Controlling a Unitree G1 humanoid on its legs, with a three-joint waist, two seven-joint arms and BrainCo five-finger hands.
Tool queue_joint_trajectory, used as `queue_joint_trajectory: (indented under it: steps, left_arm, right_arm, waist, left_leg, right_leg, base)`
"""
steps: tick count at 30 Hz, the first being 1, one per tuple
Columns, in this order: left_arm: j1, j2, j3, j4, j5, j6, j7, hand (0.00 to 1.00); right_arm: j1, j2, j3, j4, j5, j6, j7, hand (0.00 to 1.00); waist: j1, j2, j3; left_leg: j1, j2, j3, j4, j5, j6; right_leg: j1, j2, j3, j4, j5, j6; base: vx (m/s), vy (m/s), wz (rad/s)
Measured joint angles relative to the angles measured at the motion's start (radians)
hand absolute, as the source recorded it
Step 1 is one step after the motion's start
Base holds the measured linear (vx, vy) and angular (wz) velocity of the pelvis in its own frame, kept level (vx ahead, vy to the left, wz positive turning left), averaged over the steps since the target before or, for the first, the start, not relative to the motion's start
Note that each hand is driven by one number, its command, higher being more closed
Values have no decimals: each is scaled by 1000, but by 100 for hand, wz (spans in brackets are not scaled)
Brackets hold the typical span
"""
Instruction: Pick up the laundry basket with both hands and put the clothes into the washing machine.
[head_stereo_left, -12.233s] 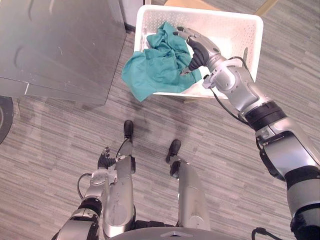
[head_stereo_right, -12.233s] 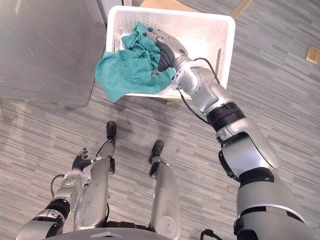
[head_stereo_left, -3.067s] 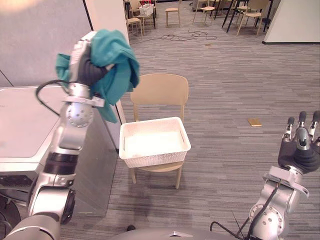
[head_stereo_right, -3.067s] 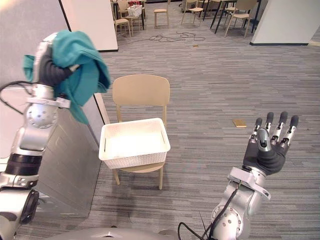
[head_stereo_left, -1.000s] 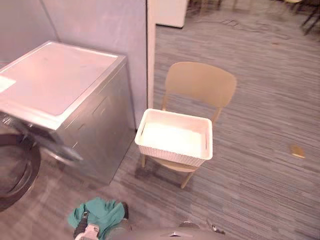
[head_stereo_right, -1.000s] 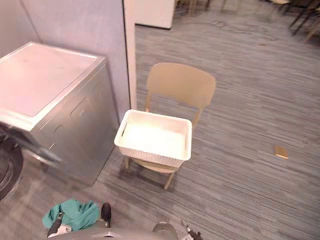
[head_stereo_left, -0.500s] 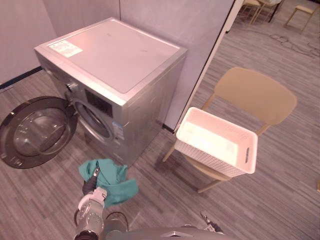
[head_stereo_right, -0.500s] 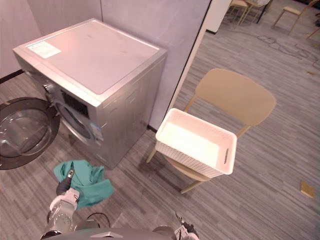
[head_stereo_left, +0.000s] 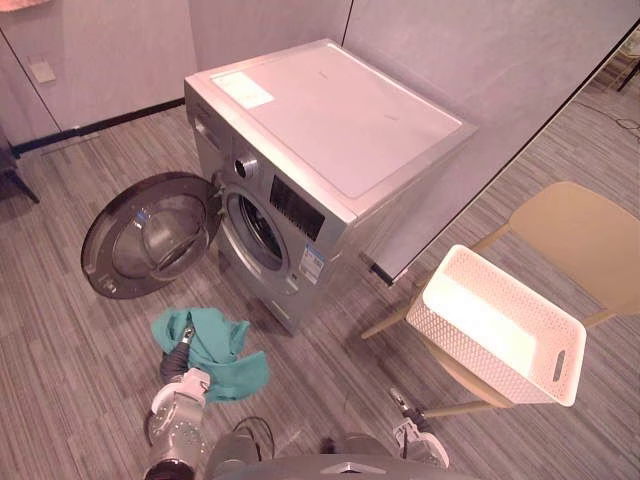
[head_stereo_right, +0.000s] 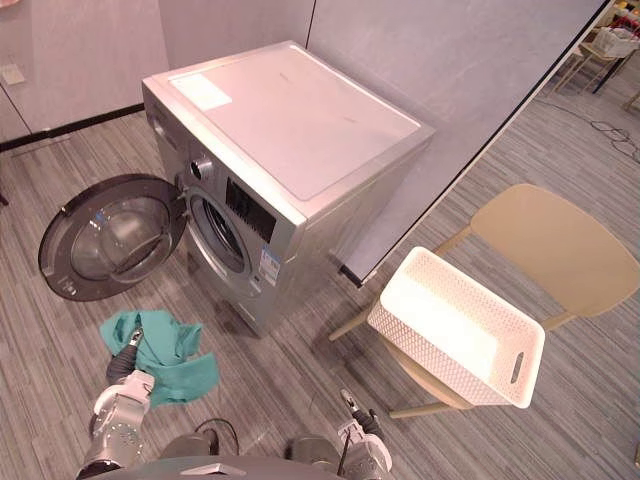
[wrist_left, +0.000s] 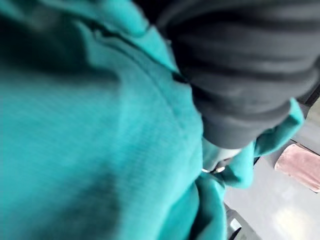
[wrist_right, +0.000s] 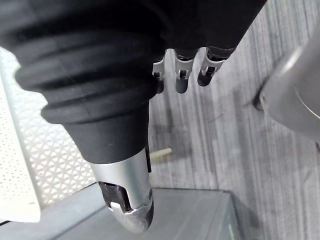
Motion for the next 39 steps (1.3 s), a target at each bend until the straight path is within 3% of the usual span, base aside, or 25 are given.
queue_joint_trajectory:
  steps: [1,3,5,7,10,12,13,15,17,21,22,23,25,26,27,28,29,30,31,32,34,35,36,38,39]
  left_arm:
    - [-6,-9,-13,4,0,0,-2,100]
    - [-25,-32,-75,46,0,3,-8,100]
    - [-25,-39,-133,79,0,16,-10,100]
    - [-35,-39,-156,78,0,19,-13,100]
    - [-44,-37,-183,77,-1,27,-16,100]
    - [-48,-36,-197,64,-1,29,-29,100]
    - [-46,-36,-195,63,-1,29,-29,100]
    - [-43,-37,-173,61,-1,30,-28,100]
    - [-37,-38,-167,36,-2,30,-28,100]
    - [-36,-29,-149,29,-2,27,-17,100]
    - [-36,-29,-149,32,-1,27,-12,100]
    - [-35,-28,-150,39,0,27,-10,100]
    - [-28,-28,-155,71,2,27,-12,100]
    - [-26,-7,-161,99,4,30,-13,100]
    - [-27,30,-159,114,16,28,-10,100]
    - [-29,45,-167,116,29,29,-10,100]
    - [-40,78,-186,113,45,28,-10,100]
    - [-47,102,-188,106,67,27,-10,100]
    - [-51,113,-188,105,76,26,-9,100]
    - [-54,132,-188,99,96,26,-8,100]
    - [-55,134,-191,92,127,29,-10,100]
    - [-56,123,-184,91,131,28,-7,100]
    - [-55,119,-175,87,131,28,-5,100]
    - [-49,107,-151,80,131,27,-2,100]
    - [-44,87,-132,82,131,28,1,100]
  right_arm:
    - [10,0,-3,-6,1,-1,0,0]
    - [72,3,-14,4,18,0,-1,0]
    - [91,-10,-38,8,51,-6,-3,0]
    - [87,-19,-33,10,67,-12,-3,0]
    - [89,-18,-30,9,71,-10,-3,0]
    - [78,-31,-22,8,72,-11,-3,0]
    - [74,-37,-10,10,72,-11,-5,0]
    - [61,-43,27,10,70,-9,-7,0]
    - [55,-45,56,9,67,-8,-9,0]
    - [-2,-63,64,23,62,2,-32,0]
    - [-12,-69,61,33,53,1,-33,0]
    - [-35,-88,50,73,32,1,-33,0]
    - [-41,-117,29,103,28,1,-33,0]
    - [-39,-109,6,119,28,1,-31,0]
    - [-40,-75,-19,148,29,9,-28,0]
    - [-43,-62,-35,158,29,10,-27,0]
    - [-51,-39,-63,170,31,10,-23,0]
    - [-47,-42,-79,171,34,11,-22,0]
    - [-53,-41,-79,171,35,11,-22,0]
    - [-63,-36,-74,167,37,11,-22,0]
    - [-72,-31,-70,143,37,12,-21,0]
    - [-72,-26,-70,134,37,12,-19,0]
    - [-71,-25,-73,134,36,12,-17,0]
    - [-67,-26,-77,134,33,12,-2,0]
    - [-66,-39,-70,135,30,12,1,0]
  waist:
    - [-5,-1,-1]
    - [-24,-28,-27]
    - [-38,22,-52]
    - [-38,37,-54]
    - [-43,39,-44]
    - [-31,54,-21]
    - [-25,54,-20]
    - [-13,43,-12]
    - [-3,28,-8]
    - [4,24,-10]
    - [0,25,-12]
    - [-6,27,-13]
    - [1,45,-25]
    - [-13,16,-54]
    - [-30,-17,-62]
    - [-43,-10,-59]
    - [-46,-7,-57]
    - [-42,-5,-59]
    - [-35,-3,-58]
    - [-30,3,-59]
    - [-27,12,-56]
    - [-27,13,-56]
    - [-20,13,-56]
    - [-5,10,-59]
    - [19,8,-72]
  left_leg:
    - [13,-11,-10,-5,-6,-3]
    - [48,-58,-57,17,-57,-20]
    - [55,-17,-46,49,-74,-48]
    - [58,25,-19,91,-84,-65]
    - [33,54,-20,392,-23,-100]
    - [-122,74,-34,753,98,-122]
    - [-161,84,-29,817,94,-115]
    - [-246,126,10,893,73,-73]
    - [-305,194,38,802,54,-40]
    - [-262,227,-140,240,53,-48]
    - [-259,225,-181,189,55,-53]
    - [-255,221,-237,138,64,-70]
    - [-219,227,-193,84,109,-148]
    - [-215,188,-128,111,101,-254]
    - [-221,148,-91,123,92,-220]
    - [-226,141,-85,120,87,-207]
    - [-229,132,-60,106,93,-182]
    - [-219,129,-13,78,108,-158]
    - [-204,130,12,56,115,-148]
    - [-180,130,64,20,127,-129]
    - [-131,122,135,-45,143,-90]
    - [-95,115,180,-87,147,-73]
    - [-64,110,230,-112,143,-66]
    - [-33,95,291,-130,141,-64]
    - [-16,73,332,-147,137,-62]
  right_leg:
    - [-7,13,9,-20,10,-8]
    - [15,-7,36,-93,128,-111]
    - [52,7,-19,-127,120,-110]
    - [91,29,-32,-159,120,-111]
    - [188,42,-5,-160,85,-152]
    - [244,38,29,-146,34,-163]
    - [247,37,42,-138,27,-165]
    - [270,12,89,-137,7,-150]
    - [276,-21,143,-130,-13,-119]
    - [216,-64,304,-37,-107,-35]
    - [206,-66,332,-19,-126,-17]
    - [193,-86,372,0,-157,15]
    - [208,-124,446,-27,-180,72]
    - [212,-190,493,-61,-170,120]
    - [195,-245,517,-100,-84,161]
    - [194,-257,517,-126,-26,166]
    - [177,-270,522,-156,95,186]
    - [139,-271,522,-149,202,187]
    - [117,-270,519,-139,251,187]
    - [81,-275,461,-139,283,159]
    - [45,-268,301,-123,252,117]
    - [37,-242,220,-92,201,103]
    - [32,-205,139,-45,146,77]
    - [27,-174,15,-11,109,26]
    - [30,-182,-29,-69,113,20]
  base:
    - [260,-105,81]
    - [330,-135,84]
    - [463,-171,49]
    - [424,-164,23]
    - [315,-106,20]
    - [185,41,-22]
    - [192,107,-60]
    - [156,100,-54]
    - [166,126,-59]
    - [248,305,-89]
    - [345,516,-105]
    - [321,532,-109]
    - [357,634,-112]
    - [369,696,-82]
    - [352,662,-53]
    - [291,585,-33]
    - [230,510,-31]
    - [191,480,-51]
    - [120,414,-77]
    - [60,355,-85]
    - [41,302,-76]
    - [9,133,-69]
    - [-11,42,-73]
    - [11,-11,-100]
    - [46,-8,-136]
